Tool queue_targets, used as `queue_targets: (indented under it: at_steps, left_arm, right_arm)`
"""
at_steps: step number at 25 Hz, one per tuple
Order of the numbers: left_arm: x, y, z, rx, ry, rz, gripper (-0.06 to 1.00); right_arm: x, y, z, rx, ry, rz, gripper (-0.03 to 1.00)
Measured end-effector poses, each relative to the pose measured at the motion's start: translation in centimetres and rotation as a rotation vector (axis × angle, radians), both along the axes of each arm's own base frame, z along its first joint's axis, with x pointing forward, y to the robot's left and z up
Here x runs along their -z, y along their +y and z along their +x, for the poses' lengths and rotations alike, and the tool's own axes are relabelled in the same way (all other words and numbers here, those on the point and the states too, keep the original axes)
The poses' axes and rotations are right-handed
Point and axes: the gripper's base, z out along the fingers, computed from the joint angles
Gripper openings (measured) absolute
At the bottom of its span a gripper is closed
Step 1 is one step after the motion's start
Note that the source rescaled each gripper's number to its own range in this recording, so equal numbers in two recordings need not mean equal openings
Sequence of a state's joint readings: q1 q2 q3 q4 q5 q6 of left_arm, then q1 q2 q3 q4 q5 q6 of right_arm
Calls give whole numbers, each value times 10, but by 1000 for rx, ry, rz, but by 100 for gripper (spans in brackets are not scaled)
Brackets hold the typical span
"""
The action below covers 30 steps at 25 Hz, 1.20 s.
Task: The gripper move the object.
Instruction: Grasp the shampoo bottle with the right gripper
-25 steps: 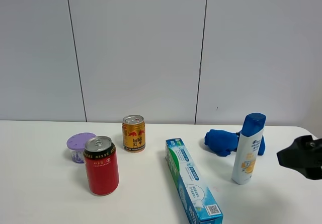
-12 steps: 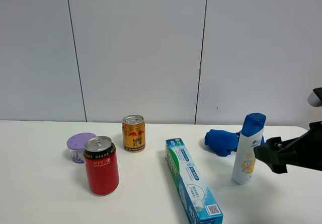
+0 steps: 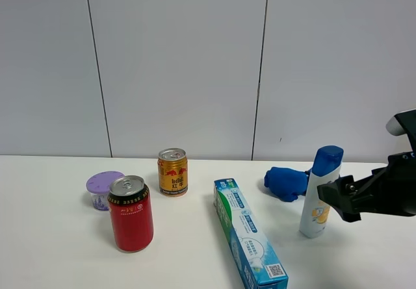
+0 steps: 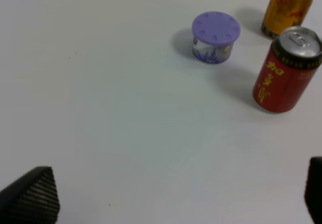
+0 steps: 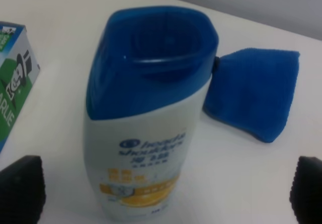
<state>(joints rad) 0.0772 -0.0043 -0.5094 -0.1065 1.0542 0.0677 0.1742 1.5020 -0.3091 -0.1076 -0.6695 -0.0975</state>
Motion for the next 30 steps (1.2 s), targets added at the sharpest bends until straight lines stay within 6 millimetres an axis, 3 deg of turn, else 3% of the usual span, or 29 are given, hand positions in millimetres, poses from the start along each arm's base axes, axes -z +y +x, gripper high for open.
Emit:
queue_targets:
  at_steps: [10,22,30]
  left_arm:
    - [0,0,0,0,0,0,100]
    - [0,0,0,0,0,0,100]
    - [0,0,0,0,0,0,100]
  right_arm:
    - [0,0,2,-14,-38,-40,100]
    - [38,8,12,-84,-25,-36,100]
    - [35,9,14,-77,-69,-20,100]
